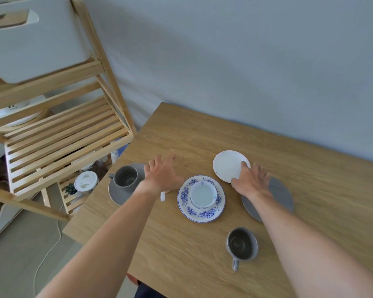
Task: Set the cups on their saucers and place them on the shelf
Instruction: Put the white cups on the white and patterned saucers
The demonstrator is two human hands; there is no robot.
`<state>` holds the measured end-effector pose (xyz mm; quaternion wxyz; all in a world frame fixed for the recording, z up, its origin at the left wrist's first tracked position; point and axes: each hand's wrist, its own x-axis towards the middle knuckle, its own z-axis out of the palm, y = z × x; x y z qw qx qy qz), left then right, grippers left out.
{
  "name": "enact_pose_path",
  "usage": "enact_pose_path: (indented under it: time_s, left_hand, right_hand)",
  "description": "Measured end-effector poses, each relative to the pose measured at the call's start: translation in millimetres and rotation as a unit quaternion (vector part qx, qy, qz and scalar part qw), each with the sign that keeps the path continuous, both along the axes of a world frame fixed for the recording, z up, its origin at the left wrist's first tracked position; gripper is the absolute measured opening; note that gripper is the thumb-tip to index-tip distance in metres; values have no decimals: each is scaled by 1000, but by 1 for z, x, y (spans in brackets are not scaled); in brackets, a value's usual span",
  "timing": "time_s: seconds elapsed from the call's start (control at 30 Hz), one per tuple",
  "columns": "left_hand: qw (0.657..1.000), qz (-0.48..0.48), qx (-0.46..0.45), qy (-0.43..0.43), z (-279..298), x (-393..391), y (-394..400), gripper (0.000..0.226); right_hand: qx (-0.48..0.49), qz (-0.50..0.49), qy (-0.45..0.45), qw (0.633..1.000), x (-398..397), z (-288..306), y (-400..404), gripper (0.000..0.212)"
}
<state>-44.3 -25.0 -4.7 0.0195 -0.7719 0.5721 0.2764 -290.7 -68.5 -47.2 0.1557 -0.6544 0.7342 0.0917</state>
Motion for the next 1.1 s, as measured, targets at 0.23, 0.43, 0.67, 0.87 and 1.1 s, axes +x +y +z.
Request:
enact_pose_path:
  time_s: [0.23,0.43,0.67,0.87,1.1]
  left_hand:
    - [988,-94,85,-92,-11,7,-14,98]
    - [998,-6,-4,-61,-16,5,-33,77]
    - [983,-18,-175,42,-10,-9,-69,91]
    - [982,-39,-168,73,-9,-22,-91,87]
    - [988,-30,-136,67,-15,-13,-89,88]
  right_hand:
    - [19,-13,-43,999,10,-12,-21,78]
    - [5,-74,-162,984,37,-12,-35,84]
    - [0,-42,-253,966,74,-19,-52,43]
    - [11,-20,-311,950,96,-38,-56,30]
    - [8,-40,-347,937,104,-25,-50,36]
